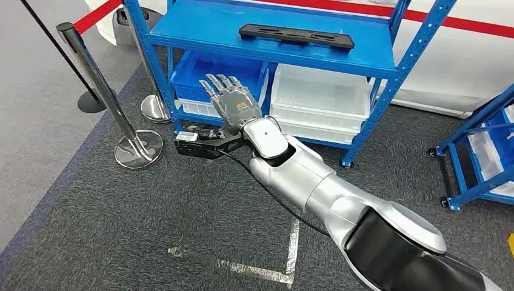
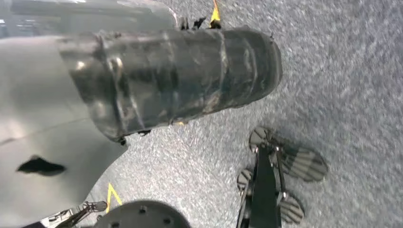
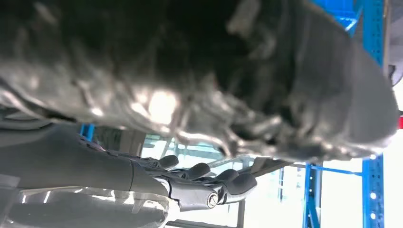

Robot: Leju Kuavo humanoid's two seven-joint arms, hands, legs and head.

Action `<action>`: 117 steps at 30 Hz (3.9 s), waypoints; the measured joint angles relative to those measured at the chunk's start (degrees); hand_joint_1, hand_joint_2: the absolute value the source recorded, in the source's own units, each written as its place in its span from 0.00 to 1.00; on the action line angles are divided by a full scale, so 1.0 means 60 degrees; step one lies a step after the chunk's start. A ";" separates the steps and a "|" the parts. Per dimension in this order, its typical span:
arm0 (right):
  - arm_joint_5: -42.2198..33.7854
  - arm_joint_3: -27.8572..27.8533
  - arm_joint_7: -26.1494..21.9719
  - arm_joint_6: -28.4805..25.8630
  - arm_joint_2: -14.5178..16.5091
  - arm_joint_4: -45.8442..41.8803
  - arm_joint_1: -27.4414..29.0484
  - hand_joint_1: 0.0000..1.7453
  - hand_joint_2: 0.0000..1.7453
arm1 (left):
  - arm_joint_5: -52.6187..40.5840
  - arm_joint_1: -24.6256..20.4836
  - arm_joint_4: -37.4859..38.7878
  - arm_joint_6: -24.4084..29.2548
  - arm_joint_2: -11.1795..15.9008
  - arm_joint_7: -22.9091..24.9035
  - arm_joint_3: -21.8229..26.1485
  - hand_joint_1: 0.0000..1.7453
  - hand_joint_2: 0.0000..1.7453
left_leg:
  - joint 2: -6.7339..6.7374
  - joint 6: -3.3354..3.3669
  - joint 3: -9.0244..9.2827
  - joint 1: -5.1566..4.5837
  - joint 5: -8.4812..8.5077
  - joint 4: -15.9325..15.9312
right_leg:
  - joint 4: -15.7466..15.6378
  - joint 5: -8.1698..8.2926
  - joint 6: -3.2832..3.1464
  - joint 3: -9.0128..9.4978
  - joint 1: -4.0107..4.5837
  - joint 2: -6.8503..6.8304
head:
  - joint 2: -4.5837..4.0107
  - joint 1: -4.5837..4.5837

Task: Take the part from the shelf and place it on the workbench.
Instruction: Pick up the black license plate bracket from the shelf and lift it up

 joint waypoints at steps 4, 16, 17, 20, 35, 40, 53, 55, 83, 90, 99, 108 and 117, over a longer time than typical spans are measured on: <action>0.0009 0.0000 0.0001 0.0015 -0.0037 0.0002 0.0037 0.00 0.00 | 0.0001 0.0000 0.0000 0.0000 0.0003 0.0005 -0.0001 0.00 0.00 | -0.0008 0.0026 0.0003 -0.0005 -0.0019 0.0008 | 0.1520 -0.0412 0.0040 -0.0787 -0.0054 -0.0011 | 0.0000 0.0002; 0.0167 -0.0040 0.0035 0.0232 -0.0117 -0.0046 -0.0059 0.00 0.00 | 0.0013 -0.0005 0.0000 -0.0010 0.0006 0.0045 -0.0002 0.00 0.00 | -0.0005 -0.0378 -0.0391 -0.0018 -0.0633 0.0937 | -0.1460 0.0923 -0.0317 0.0602 -0.0077 0.0003 | 0.0000 -0.0056; 0.0180 -0.0046 0.0035 0.0248 -0.0126 -0.0048 -0.0048 0.00 0.00 | 0.0001 -0.0010 0.0000 -0.0027 0.0011 0.0020 -0.0002 0.00 0.00 | -0.0005 -0.0411 -0.0731 -0.0018 -0.0903 0.1611 | -0.1460 0.0906 -0.0342 0.0621 -0.0072 0.0000 | 0.0000 -0.0074; 0.0198 -0.0053 0.0037 0.0319 -0.0164 -0.0049 0.0022 0.00 0.00 | -0.0008 0.0015 0.0000 -0.0097 0.0020 -0.0053 -0.0002 0.00 0.00 | -0.0004 -0.0455 -0.1399 -0.0015 -0.0987 0.2662 | -0.1433 0.0839 -0.0383 0.0678 -0.0058 0.0017 | 0.0000 -0.0084; 0.0436 -0.0190 0.0290 0.0742 -0.0498 -0.0078 -0.0053 0.00 0.00 | 0.0006 0.0012 0.0007 -0.0129 0.0063 -0.0111 -0.0002 0.00 0.00 | -0.0022 0.0061 0.0018 0.0000 -0.0027 -0.0023 | 0.1429 -0.0292 0.0081 -0.0815 -0.0065 0.0012 | 0.0000 -0.0006; 0.0573 -0.0228 0.0527 0.1034 -0.0788 -0.0073 -0.0198 0.00 0.00 | 0.0063 0.0017 0.0007 -0.0120 0.0060 -0.0096 -0.0002 0.00 0.00 | -0.0063 -0.0025 0.0190 -0.0040 -0.0231 -0.0002 | -0.1065 0.1145 -0.0134 0.0154 0.0006 0.0017 | 0.0000 -0.0018; 0.0789 -0.0377 0.0699 0.1182 -0.1464 -0.0037 -0.0354 0.00 0.00 | -0.0028 0.0039 0.0011 0.0251 0.0107 -0.0046 -0.0009 0.00 0.00 | -0.0013 -0.0414 -0.1031 -0.0009 -0.0206 0.1584 | -0.1442 0.0781 -0.0379 0.0800 -0.0049 0.0062 | 0.0000 -0.0117; 0.0810 -0.0387 0.0700 0.1183 -0.1524 -0.0038 -0.0373 0.00 0.00 | -0.0039 0.0030 0.0011 0.0323 0.0128 -0.0032 -0.0016 0.00 0.00 | -0.0020 -0.0343 -0.0543 -0.0047 0.0299 0.0484 | -0.1347 0.0647 -0.0317 0.0848 -0.0022 0.0078 | 0.0000 -0.0113; 0.0801 -0.0572 0.0755 0.1382 -0.2132 -0.0045 -0.0460 0.00 0.00 | -0.0102 -0.0004 0.0015 0.0445 0.0180 0.0012 -0.0219 0.00 0.00 | -0.0009 -0.0363 -0.1282 -0.0005 -0.0831 0.2442 | -0.1295 0.0941 -0.0329 0.0476 -0.0047 0.0052 | 0.0000 -0.0146; 0.0836 -0.0611 0.0747 0.1497 -0.2185 -0.0045 -0.0495 0.00 0.00 | -0.0098 -0.0044 0.0015 0.0381 0.0216 -0.0065 -0.0222 0.00 0.00 | -0.0017 -0.0074 -0.0047 -0.0126 0.0037 -0.0032 | -0.1321 0.0905 -0.0163 0.0488 0.0038 0.0058 | 0.0000 -0.0136; 0.0876 -0.0630 0.0732 0.1501 -0.2354 -0.0044 -0.0444 0.00 0.00 | -0.0088 -0.0035 0.0015 0.0444 0.0213 -0.0065 -0.0224 0.00 0.00 | -0.0017 0.0086 0.0136 -0.0029 -0.0028 -0.0120 | 0.0699 0.0384 0.0075 -0.0640 -0.0089 0.0010 | 0.0000 -0.0103; 0.0878 -0.0634 0.0725 0.1493 -0.2414 -0.0048 -0.0502 0.00 0.00 | -0.0098 -0.0042 0.0014 0.0399 0.0217 -0.0057 -0.0225 0.00 0.00 | -0.0023 -0.0282 -0.0024 -0.0052 -0.0518 0.0448 | -0.1461 0.1017 -0.0247 0.0478 -0.0111 0.0032 | 0.0000 -0.0140; 0.0895 -0.0635 0.0718 0.1509 -0.2451 -0.0048 -0.0420 0.00 0.00 | -0.0105 -0.0031 0.0015 0.0401 0.0236 -0.0067 -0.0230 0.00 0.00 | -0.0016 -0.0228 -0.0415 -0.0079 0.0260 0.0353 | -0.1366 0.0617 -0.0224 0.0867 -0.0055 0.0077 | 0.0000 -0.0177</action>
